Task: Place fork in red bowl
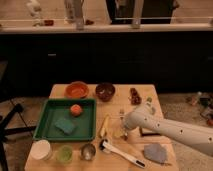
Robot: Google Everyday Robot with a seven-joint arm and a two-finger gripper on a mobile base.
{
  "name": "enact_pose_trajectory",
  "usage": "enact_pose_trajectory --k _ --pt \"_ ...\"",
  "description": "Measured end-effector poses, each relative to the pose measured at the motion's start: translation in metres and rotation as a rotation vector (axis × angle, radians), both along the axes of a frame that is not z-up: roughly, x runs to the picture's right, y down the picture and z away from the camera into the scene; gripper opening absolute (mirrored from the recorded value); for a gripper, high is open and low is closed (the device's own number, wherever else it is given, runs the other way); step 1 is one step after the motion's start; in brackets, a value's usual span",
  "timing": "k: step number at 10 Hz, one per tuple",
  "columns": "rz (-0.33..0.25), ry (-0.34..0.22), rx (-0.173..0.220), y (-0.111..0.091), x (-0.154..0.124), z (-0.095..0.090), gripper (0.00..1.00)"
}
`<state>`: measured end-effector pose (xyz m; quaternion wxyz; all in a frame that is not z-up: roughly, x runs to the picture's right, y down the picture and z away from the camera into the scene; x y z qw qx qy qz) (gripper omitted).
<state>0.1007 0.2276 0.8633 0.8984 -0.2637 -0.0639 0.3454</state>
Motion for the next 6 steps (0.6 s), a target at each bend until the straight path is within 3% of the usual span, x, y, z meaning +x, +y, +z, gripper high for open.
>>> enact_pose_trajectory --k 2,3,6 --pt "0.003 -0.002 0.003 -0.0049 0.0002 -0.0045 0.09" --pt "-0.005 -0.003 0.000 -0.0033 -0.0002 -0.0058 0.03" --pt "-0.009 -0.003 -0.006 0.0000 0.0014 -0.0088 0.00"
